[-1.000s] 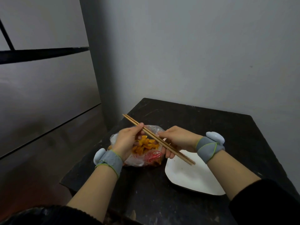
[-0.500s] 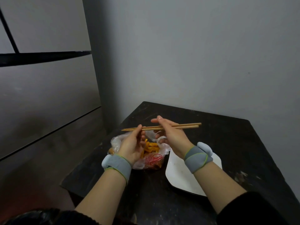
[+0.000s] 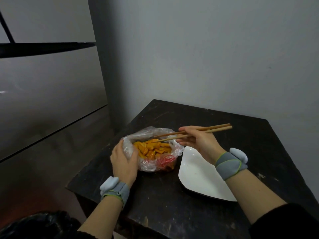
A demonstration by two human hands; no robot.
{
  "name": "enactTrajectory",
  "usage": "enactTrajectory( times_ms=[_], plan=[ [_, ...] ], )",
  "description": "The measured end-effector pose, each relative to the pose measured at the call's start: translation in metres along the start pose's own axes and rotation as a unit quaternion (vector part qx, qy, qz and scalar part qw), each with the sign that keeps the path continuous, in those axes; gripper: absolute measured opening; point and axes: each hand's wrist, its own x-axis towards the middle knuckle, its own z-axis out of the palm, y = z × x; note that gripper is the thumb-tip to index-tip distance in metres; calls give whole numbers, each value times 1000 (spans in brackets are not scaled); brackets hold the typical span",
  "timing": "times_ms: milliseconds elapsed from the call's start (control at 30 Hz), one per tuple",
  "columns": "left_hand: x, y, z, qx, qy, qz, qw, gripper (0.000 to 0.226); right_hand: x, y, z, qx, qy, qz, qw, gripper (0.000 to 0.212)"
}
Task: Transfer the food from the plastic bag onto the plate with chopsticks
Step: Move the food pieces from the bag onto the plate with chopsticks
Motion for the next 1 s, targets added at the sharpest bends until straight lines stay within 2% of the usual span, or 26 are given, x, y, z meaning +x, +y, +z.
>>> enactTrajectory(
  times_ms=[233,367,700,900,1000],
  plan=[
    [-6,-16,2,-41,18,-44,998,62,8,4,14,-9,0,-18,1000,22],
    [-6,-16,3,-58,24,-33,997,61,13,7,27,-21,-13,-15,1000,24],
    [-6,-15,5,-55,28,-19,998,59,23,18,51,-27,14,10,999,29],
    [-5,-15,5,-47,31,-20,998,58,27,27,61,28,69,42,996,35],
    [-5,-14,5,-41,30,-25,998,59,28,29,60,-16,87,33,996,39]
  ],
)
